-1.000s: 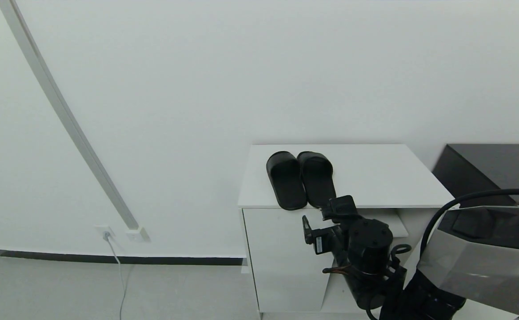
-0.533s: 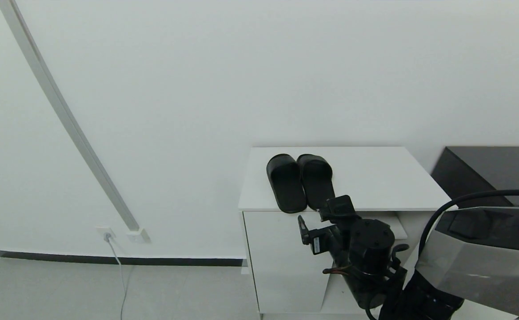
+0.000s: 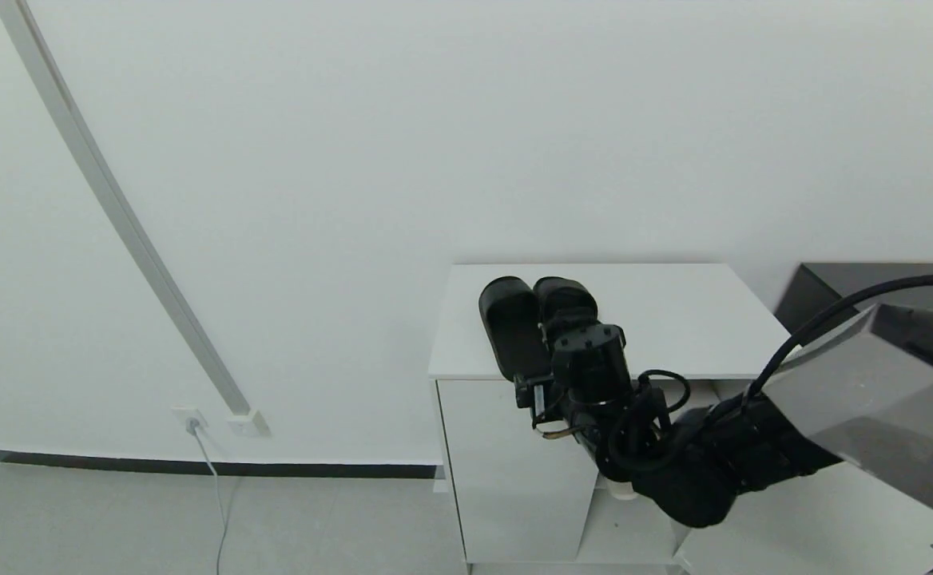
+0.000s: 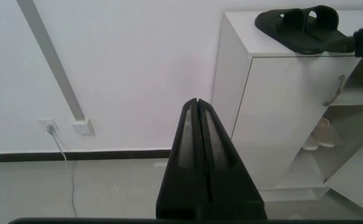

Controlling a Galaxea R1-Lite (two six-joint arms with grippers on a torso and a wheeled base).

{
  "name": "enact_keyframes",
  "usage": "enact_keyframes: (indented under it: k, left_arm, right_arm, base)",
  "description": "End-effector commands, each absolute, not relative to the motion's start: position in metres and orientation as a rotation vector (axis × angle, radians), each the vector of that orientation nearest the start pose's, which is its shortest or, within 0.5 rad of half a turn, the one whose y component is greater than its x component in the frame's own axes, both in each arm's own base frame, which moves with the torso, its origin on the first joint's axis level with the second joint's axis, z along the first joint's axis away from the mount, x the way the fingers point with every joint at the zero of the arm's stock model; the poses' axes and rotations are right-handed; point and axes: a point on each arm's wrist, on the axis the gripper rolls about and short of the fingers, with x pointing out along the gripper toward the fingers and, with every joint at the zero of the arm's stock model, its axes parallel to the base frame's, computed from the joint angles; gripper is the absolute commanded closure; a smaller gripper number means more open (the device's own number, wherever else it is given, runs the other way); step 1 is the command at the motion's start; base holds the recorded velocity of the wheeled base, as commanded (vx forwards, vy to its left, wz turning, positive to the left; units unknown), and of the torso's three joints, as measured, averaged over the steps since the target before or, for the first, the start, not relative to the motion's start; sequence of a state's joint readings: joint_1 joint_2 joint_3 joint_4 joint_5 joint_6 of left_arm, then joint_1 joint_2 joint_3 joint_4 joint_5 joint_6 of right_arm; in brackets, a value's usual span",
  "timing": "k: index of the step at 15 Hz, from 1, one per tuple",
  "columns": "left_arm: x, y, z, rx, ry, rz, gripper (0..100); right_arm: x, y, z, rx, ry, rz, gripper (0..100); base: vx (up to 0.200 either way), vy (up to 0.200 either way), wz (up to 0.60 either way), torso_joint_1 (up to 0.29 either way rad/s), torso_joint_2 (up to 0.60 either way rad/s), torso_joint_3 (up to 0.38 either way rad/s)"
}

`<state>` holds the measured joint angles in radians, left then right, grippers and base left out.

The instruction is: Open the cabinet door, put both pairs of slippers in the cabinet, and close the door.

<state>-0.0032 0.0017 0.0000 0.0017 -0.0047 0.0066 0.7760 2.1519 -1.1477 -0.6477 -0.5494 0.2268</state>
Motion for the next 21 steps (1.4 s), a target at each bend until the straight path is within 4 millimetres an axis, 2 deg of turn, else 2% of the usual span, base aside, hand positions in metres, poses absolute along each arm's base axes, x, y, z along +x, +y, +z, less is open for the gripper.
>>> enact_keyframes:
  k: [1, 3, 12, 16, 21]
  left_arm:
    - [-0.023, 0.0, 0.075, 0.009, 0.003, -0.008, 100]
    - [-0.023, 0.0, 0.075, 0.008, 0.003, -0.008, 100]
    - [-0.023, 0.0, 0.075, 0.002, 0.003, -0.005, 100]
    - [-0.023, 0.0, 0.075, -0.006, 0.003, -0.002, 100]
    - [-0.023, 0.0, 0.075, -0.008, 0.003, -0.002, 100]
  right_arm:
    - [0.31, 0.285, 0.155, 0.124, 0.256, 0.13, 0]
    - [0.31, 0.285, 0.151, 0.117, 0.264, 0.122, 0]
    - [0.316, 0.291, 0.095, 0.054, 0.303, 0.087, 0]
    - [0.329, 0.295, 0.081, 0.004, 0.226, 0.101, 0]
    - [0.353, 0.292, 0.077, 0.011, 0.197, 0.074, 0]
  base:
    - [0.0, 0.0, 0.0, 0.0, 0.0, 0.0]
    - [0.0, 0.0, 0.0, 0.0, 0.0, 0.0]
    - [0.2, 0.0, 0.0, 0.003, 0.0, 0.002]
    - [0.0, 0.0, 0.0, 0.0, 0.0, 0.0]
    - [0.0, 0.0, 0.0, 0.0, 0.0, 0.0]
